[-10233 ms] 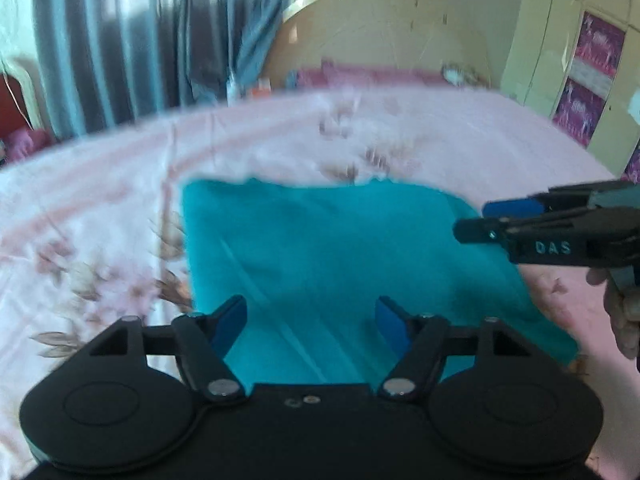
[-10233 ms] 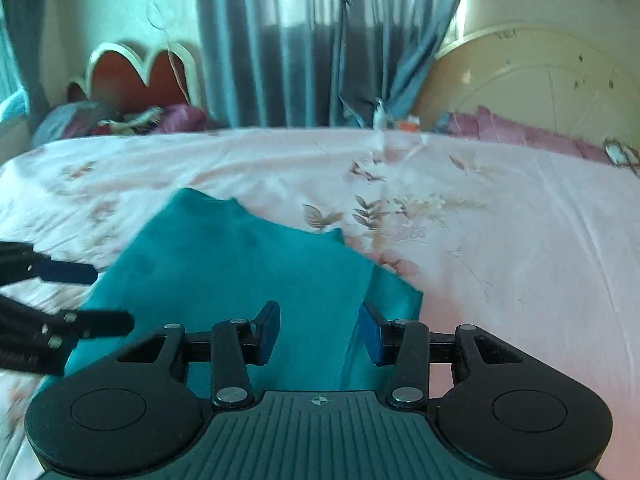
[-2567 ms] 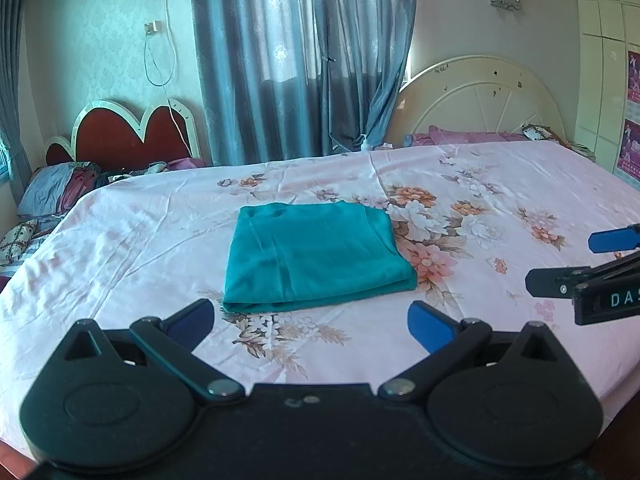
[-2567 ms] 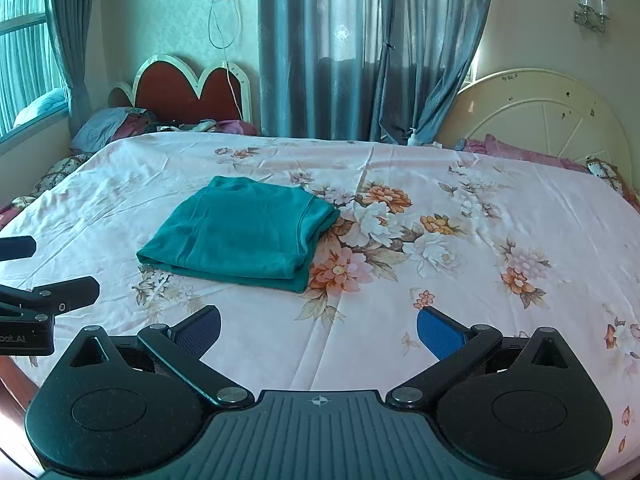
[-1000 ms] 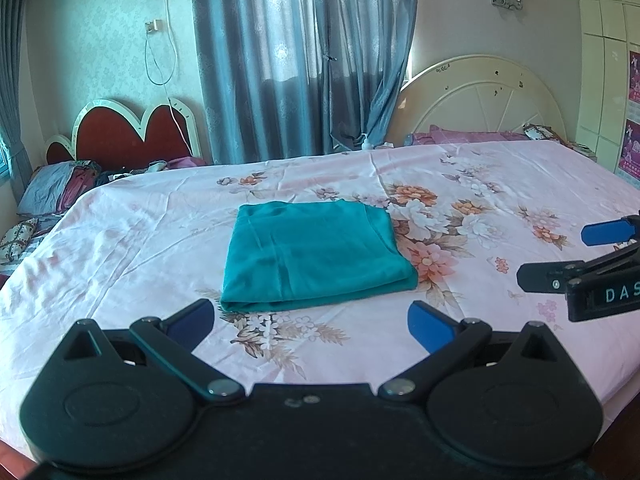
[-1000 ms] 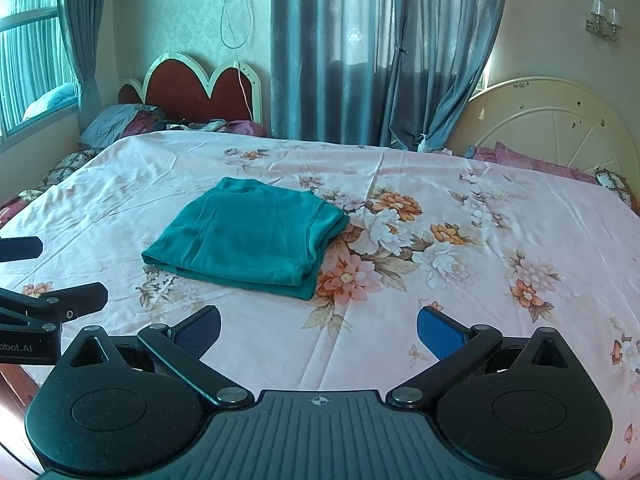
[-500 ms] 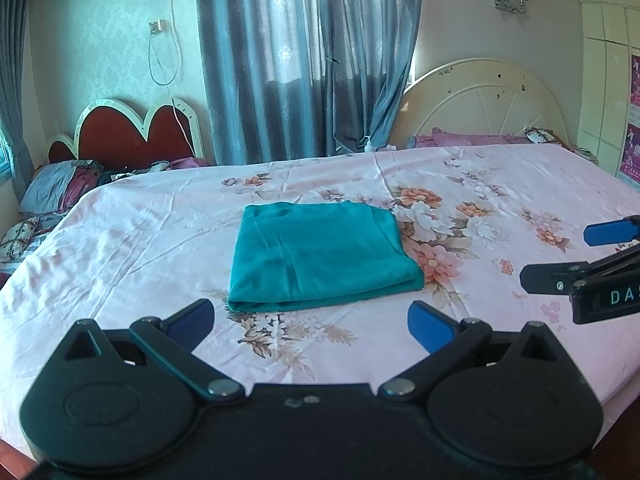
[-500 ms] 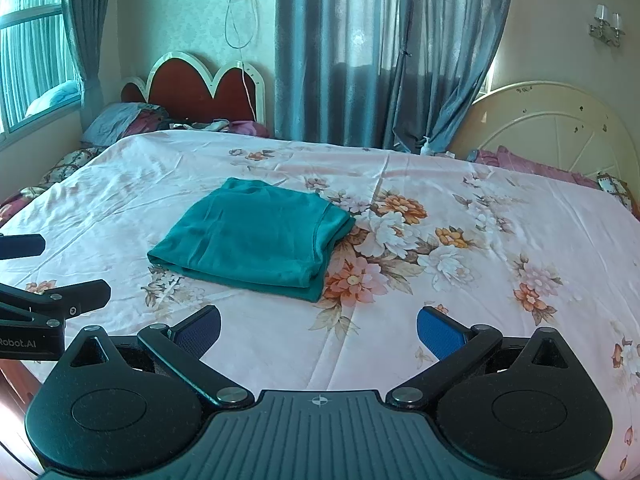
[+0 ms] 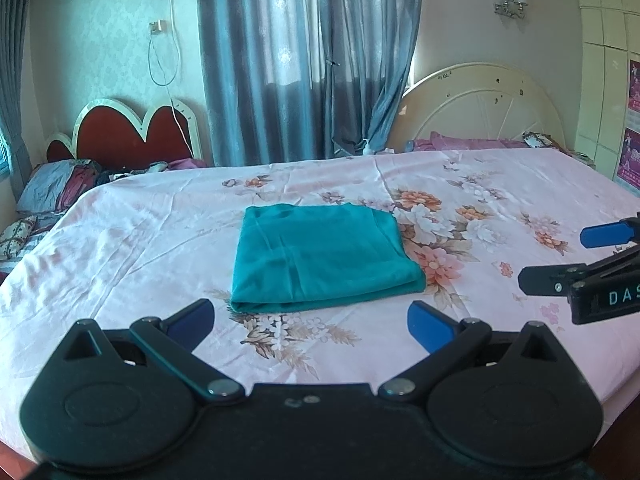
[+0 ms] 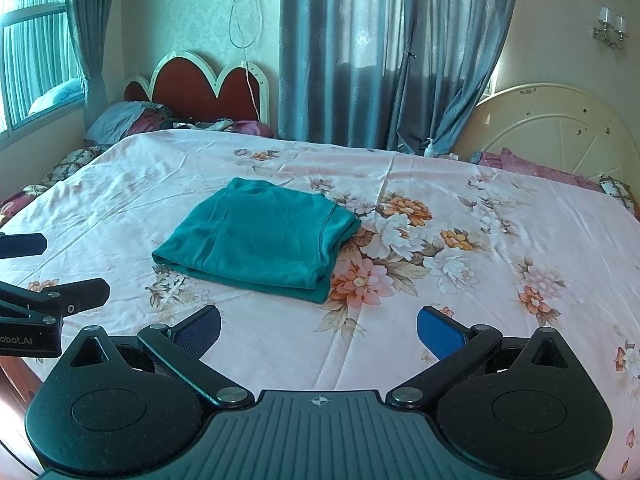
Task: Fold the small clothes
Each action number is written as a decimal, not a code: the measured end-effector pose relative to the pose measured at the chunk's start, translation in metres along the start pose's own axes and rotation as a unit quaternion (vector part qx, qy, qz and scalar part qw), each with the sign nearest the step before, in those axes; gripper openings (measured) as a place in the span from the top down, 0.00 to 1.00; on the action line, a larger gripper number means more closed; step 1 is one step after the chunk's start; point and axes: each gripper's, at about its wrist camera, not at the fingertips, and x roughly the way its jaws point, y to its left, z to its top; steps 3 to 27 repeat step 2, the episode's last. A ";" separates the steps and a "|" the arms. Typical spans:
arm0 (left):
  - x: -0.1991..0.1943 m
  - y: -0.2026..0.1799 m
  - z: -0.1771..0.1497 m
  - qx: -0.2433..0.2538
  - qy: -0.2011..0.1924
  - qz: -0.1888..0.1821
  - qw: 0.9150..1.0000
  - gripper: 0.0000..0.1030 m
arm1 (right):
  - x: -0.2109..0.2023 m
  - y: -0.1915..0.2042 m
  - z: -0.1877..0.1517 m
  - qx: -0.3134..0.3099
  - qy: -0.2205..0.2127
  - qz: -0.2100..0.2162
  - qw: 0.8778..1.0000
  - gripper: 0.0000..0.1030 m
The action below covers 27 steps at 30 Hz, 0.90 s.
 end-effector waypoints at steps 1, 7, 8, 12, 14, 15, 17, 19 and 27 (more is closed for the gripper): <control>0.000 0.000 0.000 0.000 -0.001 0.002 1.000 0.01 | 0.000 0.000 0.000 0.000 0.000 0.000 1.000 0.00; 0.000 0.000 0.000 0.000 0.000 0.001 1.000 0.00 | 0.000 0.000 0.000 0.000 0.000 0.001 1.000 0.00; 0.000 0.000 0.000 0.000 0.000 0.001 1.000 0.00 | 0.000 0.000 0.000 0.000 0.000 0.001 1.000 0.00; 0.000 0.000 0.000 0.000 0.000 0.001 1.000 0.00 | 0.000 0.000 0.000 0.000 0.000 0.001 1.000 0.00; 0.000 0.000 0.000 0.000 0.000 0.001 1.000 0.00 | 0.000 0.000 0.000 0.000 0.000 0.001 1.000 0.00; 0.000 0.000 0.000 0.000 0.000 0.001 1.000 0.00 | 0.000 0.000 0.000 0.000 0.000 0.001 1.000 0.00; 0.000 0.000 0.000 0.000 0.000 0.001 1.000 0.00 | 0.000 0.000 0.000 0.000 0.000 0.001 1.000 0.00; 0.000 0.000 0.000 0.000 0.000 0.001 1.000 0.00 | 0.000 0.000 0.000 0.000 0.000 0.001 1.000 0.00; 0.000 0.000 0.000 0.000 0.000 0.001 1.000 0.00 | 0.000 0.000 0.000 0.000 0.000 0.001 1.000 0.00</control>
